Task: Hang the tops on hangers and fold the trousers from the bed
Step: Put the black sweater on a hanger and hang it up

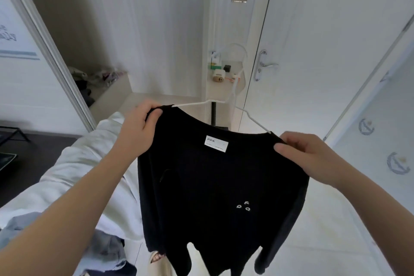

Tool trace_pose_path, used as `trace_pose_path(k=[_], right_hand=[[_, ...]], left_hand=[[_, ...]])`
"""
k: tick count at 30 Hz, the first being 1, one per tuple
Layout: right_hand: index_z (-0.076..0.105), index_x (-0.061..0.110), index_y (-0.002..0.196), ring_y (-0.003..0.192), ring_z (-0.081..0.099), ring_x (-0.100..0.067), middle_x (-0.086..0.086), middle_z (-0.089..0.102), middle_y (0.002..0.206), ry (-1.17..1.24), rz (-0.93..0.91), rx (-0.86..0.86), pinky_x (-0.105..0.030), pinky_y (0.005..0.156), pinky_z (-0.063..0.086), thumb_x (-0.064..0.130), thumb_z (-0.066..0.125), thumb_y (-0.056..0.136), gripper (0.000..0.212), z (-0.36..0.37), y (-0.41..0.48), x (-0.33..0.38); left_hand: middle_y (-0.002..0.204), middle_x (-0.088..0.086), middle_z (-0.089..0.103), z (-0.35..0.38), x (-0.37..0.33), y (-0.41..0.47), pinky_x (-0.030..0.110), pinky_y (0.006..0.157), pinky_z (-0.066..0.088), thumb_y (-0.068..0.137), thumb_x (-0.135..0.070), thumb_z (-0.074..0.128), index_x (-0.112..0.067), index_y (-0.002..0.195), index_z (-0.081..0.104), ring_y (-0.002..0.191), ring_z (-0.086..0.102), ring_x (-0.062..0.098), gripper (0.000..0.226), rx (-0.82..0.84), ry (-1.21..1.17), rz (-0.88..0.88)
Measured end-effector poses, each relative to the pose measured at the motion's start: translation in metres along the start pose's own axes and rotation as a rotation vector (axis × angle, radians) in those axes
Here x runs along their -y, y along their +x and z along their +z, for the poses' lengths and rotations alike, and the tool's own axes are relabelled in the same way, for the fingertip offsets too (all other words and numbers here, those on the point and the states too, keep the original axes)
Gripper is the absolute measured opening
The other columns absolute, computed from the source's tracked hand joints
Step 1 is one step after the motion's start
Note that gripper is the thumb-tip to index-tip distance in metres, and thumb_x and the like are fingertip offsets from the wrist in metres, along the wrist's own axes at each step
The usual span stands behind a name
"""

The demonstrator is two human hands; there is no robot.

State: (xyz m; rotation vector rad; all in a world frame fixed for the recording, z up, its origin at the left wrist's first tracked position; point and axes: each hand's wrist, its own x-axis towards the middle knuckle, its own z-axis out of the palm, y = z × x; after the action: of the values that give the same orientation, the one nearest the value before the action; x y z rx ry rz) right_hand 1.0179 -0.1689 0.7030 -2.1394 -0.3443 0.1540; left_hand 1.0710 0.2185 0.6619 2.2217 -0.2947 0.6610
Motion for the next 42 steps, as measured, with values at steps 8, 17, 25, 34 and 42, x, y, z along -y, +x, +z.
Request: trace_pose_path(k=[8, 17, 25, 34, 42], right_hand=[[0.066, 0.019, 0.087, 0.057, 0.053, -0.018, -0.005, 0.058, 0.064, 0.147, -0.13, 0.059, -0.025, 0.056, 0.041, 0.012, 0.054, 0.101, 0.02, 0.009, 0.094, 0.081], [0.062, 0.011, 0.077, 0.061, 0.056, -0.014, -0.004, 0.059, 0.07, 0.351, -0.29, -0.248, -0.02, 0.056, 0.045, 0.005, 0.05, 0.098, 0.025, 0.033, 0.248, 0.214], [0.064, 0.007, 0.084, 0.064, 0.061, -0.015, -0.004, 0.065, 0.072, 0.293, -0.337, -0.401, -0.022, 0.058, 0.049, 0.009, 0.053, 0.097, 0.017, 0.044, 0.375, 0.324], [0.055, 0.012, 0.075, 0.064, 0.056, -0.021, -0.007, 0.057, 0.067, 0.188, -0.403, -0.558, -0.031, 0.064, 0.044, 0.009, 0.052, 0.094, 0.02, 0.029, 0.501, 0.439], [0.051, 0.013, 0.084, 0.072, 0.038, -0.026, -0.009, 0.044, 0.081, 0.168, -0.47, -0.61, -0.038, 0.063, 0.032, 0.008, 0.05, 0.089, 0.007, 0.006, 0.607, 0.524]], left_hand=[[0.1, -0.007, 0.062, -0.021, 0.052, 0.152, 0.011, 0.088, 0.037, 0.102, -0.016, 0.051, -0.027, 0.1, 0.06, 0.098, 0.054, 0.01, 0.014, -0.099, -0.034, 0.102], [0.122, 0.0, 0.063, -0.091, 0.084, 0.337, 0.025, 0.097, 0.039, 0.099, -0.023, 0.06, -0.02, 0.125, 0.067, 0.113, 0.057, 0.018, 0.027, -0.122, -0.002, 0.089], [0.118, -0.011, 0.066, -0.148, 0.08, 0.414, 0.018, 0.093, 0.045, 0.098, -0.031, 0.063, -0.032, 0.117, 0.064, 0.105, 0.062, 0.004, 0.019, 0.049, -0.25, 0.152], [0.09, -0.017, 0.069, -0.211, 0.07, 0.464, 0.008, 0.069, 0.045, 0.093, -0.041, 0.066, -0.033, 0.095, 0.068, 0.077, 0.062, -0.002, 0.009, -0.054, -0.337, 0.234], [0.094, -0.016, 0.066, -0.222, 0.061, 0.512, 0.03, 0.082, 0.054, 0.056, -0.078, 0.065, -0.04, 0.103, 0.058, 0.084, 0.064, 0.002, 0.061, -0.026, -0.219, 0.185]])
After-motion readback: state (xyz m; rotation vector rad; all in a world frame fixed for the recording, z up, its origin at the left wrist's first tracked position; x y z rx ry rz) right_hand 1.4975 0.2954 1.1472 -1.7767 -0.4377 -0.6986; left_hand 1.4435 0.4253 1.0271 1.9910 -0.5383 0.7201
